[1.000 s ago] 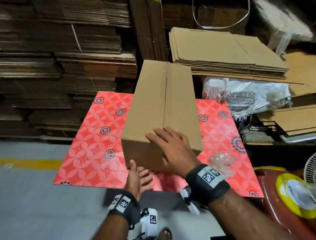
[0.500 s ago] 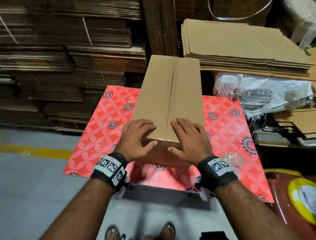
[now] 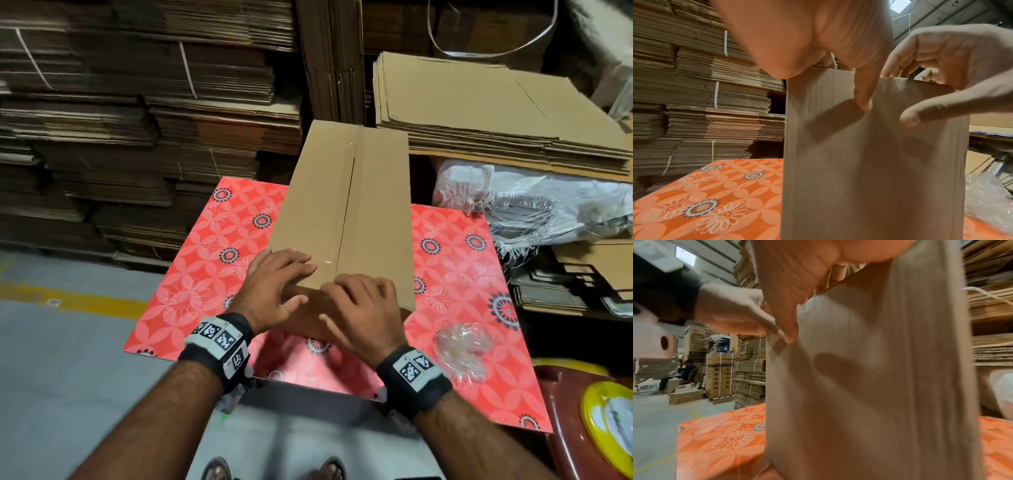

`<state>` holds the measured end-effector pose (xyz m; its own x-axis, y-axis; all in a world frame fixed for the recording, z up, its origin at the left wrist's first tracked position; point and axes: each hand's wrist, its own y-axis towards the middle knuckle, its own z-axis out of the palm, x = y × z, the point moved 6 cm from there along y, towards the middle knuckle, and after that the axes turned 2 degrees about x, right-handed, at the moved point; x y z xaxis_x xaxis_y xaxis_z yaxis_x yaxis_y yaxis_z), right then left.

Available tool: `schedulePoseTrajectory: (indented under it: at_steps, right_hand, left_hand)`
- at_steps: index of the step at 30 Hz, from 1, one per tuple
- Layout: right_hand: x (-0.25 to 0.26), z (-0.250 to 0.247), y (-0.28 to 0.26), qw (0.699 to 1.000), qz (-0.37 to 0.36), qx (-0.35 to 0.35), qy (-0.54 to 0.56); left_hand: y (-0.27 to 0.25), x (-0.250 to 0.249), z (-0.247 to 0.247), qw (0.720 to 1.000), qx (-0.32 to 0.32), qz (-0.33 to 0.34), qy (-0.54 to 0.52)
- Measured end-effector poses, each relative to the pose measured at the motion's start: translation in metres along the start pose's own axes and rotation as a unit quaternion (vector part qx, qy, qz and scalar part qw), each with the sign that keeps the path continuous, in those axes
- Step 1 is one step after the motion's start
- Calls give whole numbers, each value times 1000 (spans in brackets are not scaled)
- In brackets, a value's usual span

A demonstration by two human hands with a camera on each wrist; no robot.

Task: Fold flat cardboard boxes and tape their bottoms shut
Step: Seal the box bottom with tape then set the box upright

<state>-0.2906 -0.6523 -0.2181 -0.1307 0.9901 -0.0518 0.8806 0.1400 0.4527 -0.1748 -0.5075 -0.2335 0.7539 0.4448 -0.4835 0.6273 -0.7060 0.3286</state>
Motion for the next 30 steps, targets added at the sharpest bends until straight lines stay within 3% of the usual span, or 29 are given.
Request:
schedulePoseTrajectory:
  at_steps: [5,15,20,24,30]
  right_hand:
    - [1,3,8,998,55,-37,-7]
    - [-1,-2,6,994,68,-78,37]
    - [-6,-7,8,988,92,-54,108]
    - [-23,-7,15,952,183,-9,246]
    - [-52,-10,25,879,255,59,399]
  left_hand:
    - [1,0,1,1000,7,-5,-5]
    - [1,2,2,1000,3,-5,4]
    - [2,1,2,1000,-1,-4,12]
    - [2,-2,0,1000,-3,-9,9]
    - [3,-4,-2,1000,3,-14,3]
